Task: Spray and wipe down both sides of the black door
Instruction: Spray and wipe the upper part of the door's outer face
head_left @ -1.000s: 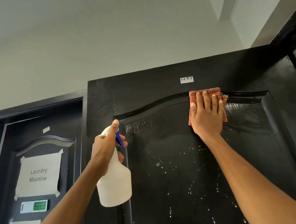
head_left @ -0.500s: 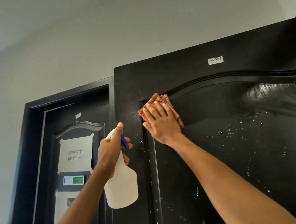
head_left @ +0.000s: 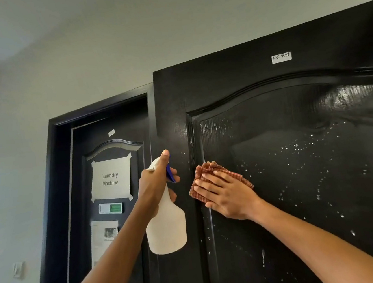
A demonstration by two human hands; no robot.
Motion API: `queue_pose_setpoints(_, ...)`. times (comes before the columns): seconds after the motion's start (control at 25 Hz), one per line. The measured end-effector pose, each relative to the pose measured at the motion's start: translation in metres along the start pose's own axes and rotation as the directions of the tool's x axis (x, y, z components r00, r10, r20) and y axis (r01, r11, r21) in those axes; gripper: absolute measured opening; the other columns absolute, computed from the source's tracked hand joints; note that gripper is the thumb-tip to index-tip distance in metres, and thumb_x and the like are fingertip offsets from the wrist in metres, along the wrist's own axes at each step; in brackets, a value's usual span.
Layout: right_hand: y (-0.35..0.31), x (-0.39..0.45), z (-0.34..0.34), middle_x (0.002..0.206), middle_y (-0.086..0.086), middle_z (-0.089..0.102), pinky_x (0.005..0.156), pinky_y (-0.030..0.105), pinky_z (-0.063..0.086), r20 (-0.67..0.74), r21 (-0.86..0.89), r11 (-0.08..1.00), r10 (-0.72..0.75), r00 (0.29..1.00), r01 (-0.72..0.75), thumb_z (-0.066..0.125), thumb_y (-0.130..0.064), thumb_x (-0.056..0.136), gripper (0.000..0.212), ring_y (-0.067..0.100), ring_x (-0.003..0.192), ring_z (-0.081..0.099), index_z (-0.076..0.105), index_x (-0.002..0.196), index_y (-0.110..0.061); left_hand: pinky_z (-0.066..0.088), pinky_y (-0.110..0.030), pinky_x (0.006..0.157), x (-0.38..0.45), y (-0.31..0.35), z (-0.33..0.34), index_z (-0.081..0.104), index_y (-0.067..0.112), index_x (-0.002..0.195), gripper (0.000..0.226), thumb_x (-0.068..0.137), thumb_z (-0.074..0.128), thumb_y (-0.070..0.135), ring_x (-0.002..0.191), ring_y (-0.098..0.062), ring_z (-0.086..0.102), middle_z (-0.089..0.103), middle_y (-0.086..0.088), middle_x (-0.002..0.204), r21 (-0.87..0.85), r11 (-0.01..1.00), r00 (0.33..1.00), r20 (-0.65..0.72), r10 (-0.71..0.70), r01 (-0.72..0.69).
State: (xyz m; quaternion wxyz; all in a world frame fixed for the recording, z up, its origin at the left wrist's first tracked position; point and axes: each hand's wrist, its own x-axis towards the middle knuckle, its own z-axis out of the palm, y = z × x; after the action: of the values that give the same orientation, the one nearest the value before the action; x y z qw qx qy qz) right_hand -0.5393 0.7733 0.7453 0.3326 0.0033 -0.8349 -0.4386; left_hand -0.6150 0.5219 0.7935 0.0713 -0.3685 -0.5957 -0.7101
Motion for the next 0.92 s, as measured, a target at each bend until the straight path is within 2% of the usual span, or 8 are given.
queue_pose_setpoints(0.08,0.017,0.018,-0.013,0.171,0.001,0.019,0.127,0.045,0.003,-0.001,-0.006,1.0,0.028,1.0,-0.028,0.022,-0.053,0.109,0.063,0.024,0.159,0.011,0.018,0.164,-0.023,0.053,-0.027,0.047,0.0,0.003,-0.004,0.066,0.014,0.091,0.058,0.094,0.043,0.068,0.052,-0.022,0.063,0.074,-0.011,0.087,-0.001,1.0,1.0,0.011,0.023,-0.023)
queue_pose_setpoints(0.28,0.063,0.111,-0.06,0.173,-0.001,-0.008,0.128,0.044,-0.008,-0.072,0.086,0.915,0.4,0.914,-0.394,0.016,-0.052,0.11,0.064,0.023,0.159,-0.01,-0.004,0.165,-0.026,0.057,-0.031,0.056,0.008,0.004,-0.006,0.067,0.016,0.095,0.057,0.091,0.043,0.068,0.071,-0.026,0.07,0.075,-0.007,0.089,0.047,0.998,0.999,0.014,0.047,-0.048)
queue_pose_setpoints(0.4,0.069,0.164,-0.072,0.171,-0.001,-0.017,0.128,0.046,-0.01,-0.055,0.073,0.886,0.463,0.885,-0.459,0.012,-0.053,0.109,0.065,0.026,0.158,-0.018,-0.008,0.164,-0.026,0.051,-0.028,0.057,0.022,0.008,-0.016,0.066,0.015,0.1,0.061,0.088,0.041,0.07,0.078,-0.021,0.069,0.073,-0.006,0.09,0.069,0.995,0.998,0.002,0.068,-0.068)
queue_pose_setpoints(0.52,0.046,0.184,-0.057,0.173,0.004,-0.009,0.128,0.049,-0.006,-0.082,0.079,0.926,0.376,0.923,-0.37,0.013,-0.055,0.108,0.067,0.03,0.158,-0.012,-0.002,0.165,-0.023,0.05,-0.027,0.057,0.041,0.003,-0.033,0.066,0.016,0.096,0.06,0.089,0.04,0.07,0.081,-0.024,0.07,0.073,-0.006,0.09,0.074,0.994,0.996,-0.039,0.084,-0.081)
queue_pose_setpoints(0.64,-0.016,0.151,-0.02,0.173,0.006,0.002,0.129,0.049,-0.002,-0.012,0.08,0.992,0.099,0.995,-0.097,0.014,-0.057,0.108,0.068,0.032,0.159,-0.003,0.006,0.165,-0.022,0.05,-0.029,0.059,0.053,-0.013,-0.054,0.067,0.014,0.094,0.062,0.093,0.038,0.069,0.082,-0.027,0.069,0.073,-0.007,0.089,0.139,0.985,0.992,-0.051,0.111,-0.103)
queue_pose_setpoints(0.76,-0.075,0.094,0.005,0.172,0.0,-0.005,0.129,0.047,-0.006,0.122,0.106,0.99,-0.104,0.987,0.092,0.014,-0.052,0.11,0.063,0.027,0.158,-0.013,0.002,0.165,-0.024,0.052,-0.032,0.063,0.055,-0.023,-0.07,0.067,0.014,0.092,0.059,0.096,0.038,0.065,0.081,-0.025,0.069,0.074,-0.007,0.085,0.122,0.989,0.996,-0.017,0.091,-0.088)
queue_pose_setpoints(0.84,-0.074,0.089,-0.001,0.17,-0.007,-0.004,0.129,0.044,-0.006,0.158,0.14,0.979,-0.168,0.973,0.147,0.013,-0.05,0.11,0.058,0.022,0.159,-0.01,0.005,0.164,-0.03,0.052,-0.031,0.063,0.057,-0.021,-0.074,0.068,0.014,0.091,0.059,0.096,0.039,0.065,0.082,-0.023,0.069,0.074,-0.005,0.084,0.122,0.989,0.996,-0.004,0.09,-0.089)
queue_pose_setpoints(0.92,-0.048,0.11,-0.018,0.17,-0.011,-0.007,0.129,0.045,-0.004,0.125,0.109,0.988,-0.123,0.985,0.11,0.0,-0.054,0.106,0.06,0.019,0.158,-0.01,0.0,0.163,-0.037,0.052,-0.029,0.062,0.06,-0.014,-0.073,0.065,0.02,0.089,0.052,0.097,0.039,0.065,0.083,-0.023,0.069,0.074,-0.006,0.086,0.106,0.987,0.993,0.013,0.118,-0.119)
